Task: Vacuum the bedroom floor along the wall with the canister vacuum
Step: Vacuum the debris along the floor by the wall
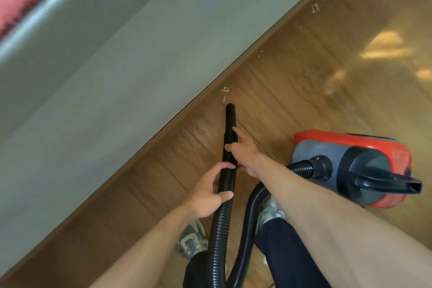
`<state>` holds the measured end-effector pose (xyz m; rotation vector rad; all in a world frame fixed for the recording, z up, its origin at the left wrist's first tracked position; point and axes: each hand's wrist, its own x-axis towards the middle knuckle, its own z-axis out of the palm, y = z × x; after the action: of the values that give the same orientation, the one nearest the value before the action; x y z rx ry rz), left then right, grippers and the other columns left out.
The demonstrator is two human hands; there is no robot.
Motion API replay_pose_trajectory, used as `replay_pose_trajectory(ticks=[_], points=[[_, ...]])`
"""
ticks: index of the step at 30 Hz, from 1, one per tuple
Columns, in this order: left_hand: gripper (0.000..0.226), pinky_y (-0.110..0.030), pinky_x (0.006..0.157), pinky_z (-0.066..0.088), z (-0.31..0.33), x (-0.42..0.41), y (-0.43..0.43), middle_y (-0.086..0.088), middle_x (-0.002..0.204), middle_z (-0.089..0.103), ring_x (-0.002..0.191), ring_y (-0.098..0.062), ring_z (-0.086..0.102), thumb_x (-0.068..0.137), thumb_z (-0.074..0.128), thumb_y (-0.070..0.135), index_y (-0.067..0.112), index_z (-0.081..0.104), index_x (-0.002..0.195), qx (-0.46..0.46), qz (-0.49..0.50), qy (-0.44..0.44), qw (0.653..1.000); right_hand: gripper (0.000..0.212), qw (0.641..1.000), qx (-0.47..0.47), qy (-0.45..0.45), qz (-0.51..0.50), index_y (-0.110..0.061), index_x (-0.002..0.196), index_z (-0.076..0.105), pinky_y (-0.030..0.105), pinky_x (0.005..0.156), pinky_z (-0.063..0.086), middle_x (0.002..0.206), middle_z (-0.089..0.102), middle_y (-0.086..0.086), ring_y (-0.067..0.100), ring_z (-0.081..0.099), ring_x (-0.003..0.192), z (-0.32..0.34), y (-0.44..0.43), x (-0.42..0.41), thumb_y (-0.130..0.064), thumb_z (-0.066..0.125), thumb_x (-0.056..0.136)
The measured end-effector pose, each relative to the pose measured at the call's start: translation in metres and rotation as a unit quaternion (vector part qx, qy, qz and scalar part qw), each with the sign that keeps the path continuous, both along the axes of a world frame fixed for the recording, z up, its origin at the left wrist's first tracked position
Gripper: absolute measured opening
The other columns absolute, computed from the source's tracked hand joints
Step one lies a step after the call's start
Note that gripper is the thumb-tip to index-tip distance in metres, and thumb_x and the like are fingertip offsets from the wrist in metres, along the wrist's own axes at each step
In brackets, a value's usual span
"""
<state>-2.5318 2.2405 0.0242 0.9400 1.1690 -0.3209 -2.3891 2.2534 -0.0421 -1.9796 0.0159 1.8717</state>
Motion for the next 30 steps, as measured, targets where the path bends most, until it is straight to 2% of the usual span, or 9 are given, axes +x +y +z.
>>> replay_pose_trajectory(ticks=[4,7,10,13,17,22,26,30], points=[[0.058,-0.045,0.093,0.057,-0.003,0.006,0.005,0.003,0.116,0.059,0.104,-0.019,0.062,0.092,0.064,0.003,0.052,0.050,0.120,0.006,0.002,0.008,1.000,0.071,1.000,0.016,0.009,-0.007,-0.040,0.153,0.029,0.033,0.073,0.056,0.134,0.055,0.006,0.025,0.061,0.108,-0.008,0.004,0.006,-0.003,0.052,0.096],[0.057,-0.043,0.086,0.060,-0.003,0.002,0.016,0.000,0.117,0.060,0.102,-0.021,0.066,0.093,0.064,0.002,0.050,0.051,0.122,0.006,0.019,0.020,1.000,0.072,0.999,0.035,0.023,-0.007,-0.039,0.153,0.027,0.031,0.076,0.054,0.139,0.052,0.005,0.025,0.059,0.112,-0.012,0.016,0.003,-0.002,0.052,0.096],[0.057,-0.042,0.080,0.062,-0.003,0.000,0.027,-0.004,0.118,0.061,0.098,-0.023,0.069,0.093,0.064,0.001,0.047,0.051,0.125,-0.002,0.035,0.038,0.999,0.073,0.998,0.048,0.031,0.002,-0.039,0.153,0.026,0.028,0.070,0.054,0.141,0.050,0.004,0.024,0.060,0.111,-0.013,0.029,-0.003,-0.003,0.051,0.096],[0.058,-0.044,0.082,0.062,-0.004,0.005,0.035,-0.005,0.118,0.061,0.098,-0.024,0.069,0.092,0.064,0.001,0.047,0.052,0.124,0.005,0.035,0.043,0.998,0.071,0.998,0.060,0.026,0.005,-0.038,0.154,0.025,0.026,0.064,0.052,0.138,0.052,0.002,0.022,0.060,0.108,-0.015,0.038,0.000,-0.004,0.050,0.097],[0.057,-0.045,0.085,0.060,-0.007,0.019,0.039,-0.003,0.116,0.059,0.099,-0.024,0.068,0.093,0.065,0.004,0.050,0.052,0.123,0.006,0.002,0.031,1.000,0.071,0.998,0.058,0.014,-0.015,-0.038,0.154,0.027,0.031,0.075,0.055,0.140,0.051,0.003,0.024,0.060,0.110,-0.017,0.034,0.018,-0.003,0.049,0.096],[0.056,-0.048,0.087,0.059,-0.005,0.018,0.021,-0.005,0.116,0.059,0.102,-0.025,0.066,0.092,0.065,0.007,0.053,0.051,0.121,-0.008,-0.008,0.021,1.000,0.071,0.999,0.047,0.021,0.009,-0.037,0.153,0.028,0.027,0.068,0.052,0.139,0.052,0.007,0.023,0.059,0.108,-0.016,0.014,0.018,-0.003,0.052,0.096],[0.057,-0.050,0.079,0.061,0.001,-0.007,0.006,-0.007,0.117,0.059,0.099,-0.027,0.068,0.092,0.065,0.005,0.053,0.051,0.121,-0.024,0.032,0.037,0.999,0.071,0.997,0.045,0.042,0.038,-0.039,0.153,0.027,0.026,0.062,0.050,0.136,0.053,0.006,0.019,0.061,0.098,-0.014,0.006,-0.011,-0.005,0.051,0.095],[0.058,-0.050,0.083,0.060,0.012,-0.039,-0.004,-0.007,0.117,0.063,0.104,-0.025,0.067,0.091,0.066,0.004,0.053,0.052,0.118,-0.021,0.070,0.054,0.996,0.071,0.995,0.042,0.059,0.073,-0.039,0.153,0.027,0.027,0.061,0.049,0.134,0.055,0.004,0.020,0.060,0.101,-0.009,0.006,-0.048,-0.006,0.051,0.095]])
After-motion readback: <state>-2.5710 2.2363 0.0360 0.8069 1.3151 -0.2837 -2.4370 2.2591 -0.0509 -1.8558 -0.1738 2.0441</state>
